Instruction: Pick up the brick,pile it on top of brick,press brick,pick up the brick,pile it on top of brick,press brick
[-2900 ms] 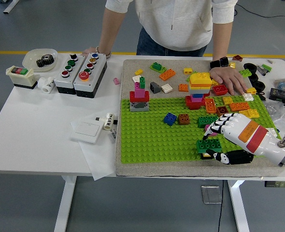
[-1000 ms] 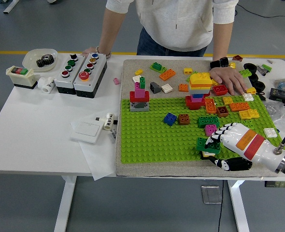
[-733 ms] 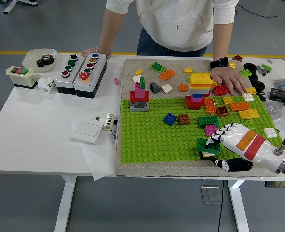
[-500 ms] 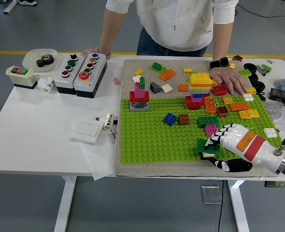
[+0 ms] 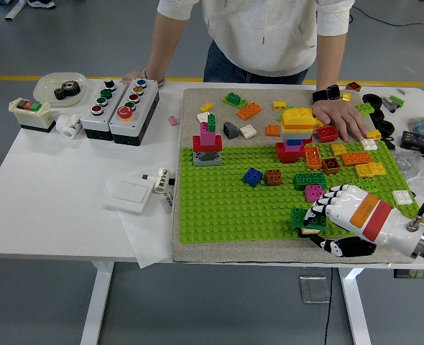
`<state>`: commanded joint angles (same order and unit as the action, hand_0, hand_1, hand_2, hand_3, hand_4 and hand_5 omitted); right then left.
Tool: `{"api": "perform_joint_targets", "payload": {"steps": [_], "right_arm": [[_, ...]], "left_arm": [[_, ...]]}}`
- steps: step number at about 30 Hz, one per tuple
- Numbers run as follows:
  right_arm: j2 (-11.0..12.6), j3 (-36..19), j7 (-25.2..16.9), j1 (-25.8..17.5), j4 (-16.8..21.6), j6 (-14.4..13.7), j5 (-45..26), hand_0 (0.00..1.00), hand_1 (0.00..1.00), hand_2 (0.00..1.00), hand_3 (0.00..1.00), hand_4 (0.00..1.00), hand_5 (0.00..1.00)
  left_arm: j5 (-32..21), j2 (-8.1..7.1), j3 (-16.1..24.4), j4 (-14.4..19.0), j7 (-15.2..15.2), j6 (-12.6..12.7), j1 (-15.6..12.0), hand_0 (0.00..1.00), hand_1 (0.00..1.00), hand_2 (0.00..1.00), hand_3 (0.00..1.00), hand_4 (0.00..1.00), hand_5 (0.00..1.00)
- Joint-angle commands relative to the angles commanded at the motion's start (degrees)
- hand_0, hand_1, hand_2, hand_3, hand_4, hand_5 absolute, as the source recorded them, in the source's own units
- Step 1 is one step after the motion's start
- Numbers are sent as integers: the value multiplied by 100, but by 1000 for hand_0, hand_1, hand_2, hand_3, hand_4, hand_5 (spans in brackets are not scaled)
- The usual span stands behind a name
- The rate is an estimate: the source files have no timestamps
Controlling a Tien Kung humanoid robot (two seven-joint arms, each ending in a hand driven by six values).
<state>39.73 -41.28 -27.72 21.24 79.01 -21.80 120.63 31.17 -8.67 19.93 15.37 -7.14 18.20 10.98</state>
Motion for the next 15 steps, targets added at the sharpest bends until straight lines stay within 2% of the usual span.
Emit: {"api": "perform_joint_targets", "payload": {"steps": [15], "right_arm": [[78, 177, -171, 196, -113, -189, 45, 508, 482, 545, 570, 624, 320]], "left_arm": [[-2, 7, -3, 2, 4, 0, 3, 784, 788, 777, 626, 687, 646]]}}
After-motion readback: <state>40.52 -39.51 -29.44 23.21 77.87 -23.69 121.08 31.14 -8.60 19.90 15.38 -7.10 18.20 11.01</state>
